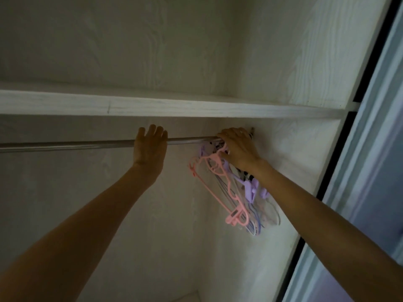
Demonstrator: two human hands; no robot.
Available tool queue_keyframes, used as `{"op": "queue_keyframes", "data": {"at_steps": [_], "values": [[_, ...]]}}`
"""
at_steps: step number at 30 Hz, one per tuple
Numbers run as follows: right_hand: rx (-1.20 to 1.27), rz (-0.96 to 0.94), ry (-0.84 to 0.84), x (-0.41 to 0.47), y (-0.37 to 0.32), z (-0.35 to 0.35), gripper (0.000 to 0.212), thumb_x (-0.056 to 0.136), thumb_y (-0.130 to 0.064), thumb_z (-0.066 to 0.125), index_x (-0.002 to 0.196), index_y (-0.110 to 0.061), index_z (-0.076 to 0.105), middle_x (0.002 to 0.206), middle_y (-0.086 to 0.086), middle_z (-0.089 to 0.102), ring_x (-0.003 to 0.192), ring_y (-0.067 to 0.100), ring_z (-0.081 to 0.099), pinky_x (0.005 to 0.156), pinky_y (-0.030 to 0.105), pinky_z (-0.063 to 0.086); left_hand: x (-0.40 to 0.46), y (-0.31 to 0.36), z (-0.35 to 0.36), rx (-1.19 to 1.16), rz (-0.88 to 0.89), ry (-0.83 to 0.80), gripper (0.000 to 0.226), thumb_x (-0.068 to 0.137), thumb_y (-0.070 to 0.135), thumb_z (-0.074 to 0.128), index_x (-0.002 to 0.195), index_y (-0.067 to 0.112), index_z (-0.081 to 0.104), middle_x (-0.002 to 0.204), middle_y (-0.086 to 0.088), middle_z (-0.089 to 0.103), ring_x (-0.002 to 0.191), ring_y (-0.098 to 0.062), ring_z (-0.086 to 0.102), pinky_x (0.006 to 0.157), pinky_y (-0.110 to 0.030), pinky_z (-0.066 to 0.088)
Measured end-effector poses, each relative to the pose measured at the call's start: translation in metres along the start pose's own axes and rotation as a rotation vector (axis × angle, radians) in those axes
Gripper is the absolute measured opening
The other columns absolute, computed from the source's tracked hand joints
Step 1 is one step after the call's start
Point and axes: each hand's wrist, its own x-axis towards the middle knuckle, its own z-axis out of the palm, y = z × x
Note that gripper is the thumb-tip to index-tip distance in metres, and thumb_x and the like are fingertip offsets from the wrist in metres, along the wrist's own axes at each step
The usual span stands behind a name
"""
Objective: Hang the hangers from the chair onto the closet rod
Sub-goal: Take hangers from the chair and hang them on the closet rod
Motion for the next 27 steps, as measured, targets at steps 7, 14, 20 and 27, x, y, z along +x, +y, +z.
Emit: {"op": "queue_keyframes", "data": {"at_steps": [7,14,20,27], "values": [[0.101,-0.059,0.1,-0.085,-0.035,-0.042,0.016,0.071,-0.019,0.065,0.083,-0.011,0.072,0.083,0.006,0.068,0.078,0.029,0.065,0.067,0.03,0.043,-0.057,0.027,-0.011,-0.599,0.063,0.042,0.033,0.086,0.027,0.058,0.117,0.017,0.062,0.115,-0.006,0.063,0.104,-0.028,0.058,0.084,-0.037,0.047],[0.183,0.368,-0.392,-0.249,-0.082,-0.07,0.016,0.09,-0.038,0.05,0.095,-0.031,0.064,0.085,-0.009,0.071,0.082,0.011,0.065,0.071,0.024,0.045,-0.13,0.112,-0.015,-0.879,0.24,-0.556,0.025,0.087,0.034,0.054,0.109,0.028,0.065,0.121,-0.002,0.062,0.113,-0.027,0.058,0.094,-0.029,0.043],[0.287,0.775,-0.781,-0.406,-0.073,-0.085,0.02,0.09,-0.031,0.051,0.101,-0.024,0.067,0.11,-0.001,0.067,0.103,0.02,0.06,0.087,0.029,0.044,-0.19,0.21,-0.028,-1.038,0.598,-0.939,0.012,0.072,0.041,0.064,0.081,0.034,0.066,0.111,-0.006,0.07,0.1,-0.025,0.065,0.093,-0.036,0.051],[0.474,1.138,-0.987,-0.562,-0.048,-0.115,0.017,0.089,-0.023,0.052,0.095,-0.026,0.067,0.094,0.005,0.074,0.07,0.011,0.064,0.076,0.021,0.049,-0.276,0.327,-0.084,-1.036,0.863,-1.167,0.032,0.092,0.026,0.056,0.12,0.012,0.062,0.124,-0.009,0.06,0.115,-0.024,0.057,0.076,-0.022,0.044]]}}
